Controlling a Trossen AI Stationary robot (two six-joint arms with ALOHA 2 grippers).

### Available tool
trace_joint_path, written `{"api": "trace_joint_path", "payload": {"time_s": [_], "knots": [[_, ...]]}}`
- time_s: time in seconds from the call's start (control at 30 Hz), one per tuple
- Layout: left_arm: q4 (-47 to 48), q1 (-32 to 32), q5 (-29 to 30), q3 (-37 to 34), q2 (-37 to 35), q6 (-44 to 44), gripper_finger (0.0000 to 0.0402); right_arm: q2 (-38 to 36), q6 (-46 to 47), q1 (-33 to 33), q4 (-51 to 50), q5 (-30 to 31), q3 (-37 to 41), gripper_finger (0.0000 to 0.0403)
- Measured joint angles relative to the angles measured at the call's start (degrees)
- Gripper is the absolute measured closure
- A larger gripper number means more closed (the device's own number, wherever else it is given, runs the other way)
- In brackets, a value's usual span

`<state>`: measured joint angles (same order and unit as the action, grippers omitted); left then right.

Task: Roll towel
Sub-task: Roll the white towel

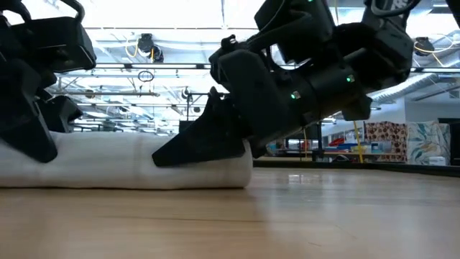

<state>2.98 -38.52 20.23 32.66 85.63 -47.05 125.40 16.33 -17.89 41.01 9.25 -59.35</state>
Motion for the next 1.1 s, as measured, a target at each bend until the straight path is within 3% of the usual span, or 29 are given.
{"api": "trace_joint_path", "payload": {"time_s": [0.27,0.47,0.6,0.8,1.1], "knots": [[10.7,-0.6,1.6,1.0,-9.3,2.4,0.0168,0.0,7.7,2.3,-0.4,-5.5,0.0,0.0263],[10.7,-4.0,15.8,1.1,-14.5,5.7,0.0164,0.0,12.1,4.1,-0.8,-7.3,0.0,0.0306],[7.4,-7.4,19.5,0.7,-12.0,6.0,0.0164,0.0,15.3,5.2,-0.7,-7.9,-0.1,0.0309],[3.1,-11.7,23.6,0.5,-2.2,7.5,0.0164,0.0,18.1,5.6,-1.0,-8.9,0.0,0.0307],[1.7,-13.3,27.0,0.5,7.2,7.0,0.0164,-0.1,21.9,5.6,-0.9,-10.2,0.0,0.0309]]}}
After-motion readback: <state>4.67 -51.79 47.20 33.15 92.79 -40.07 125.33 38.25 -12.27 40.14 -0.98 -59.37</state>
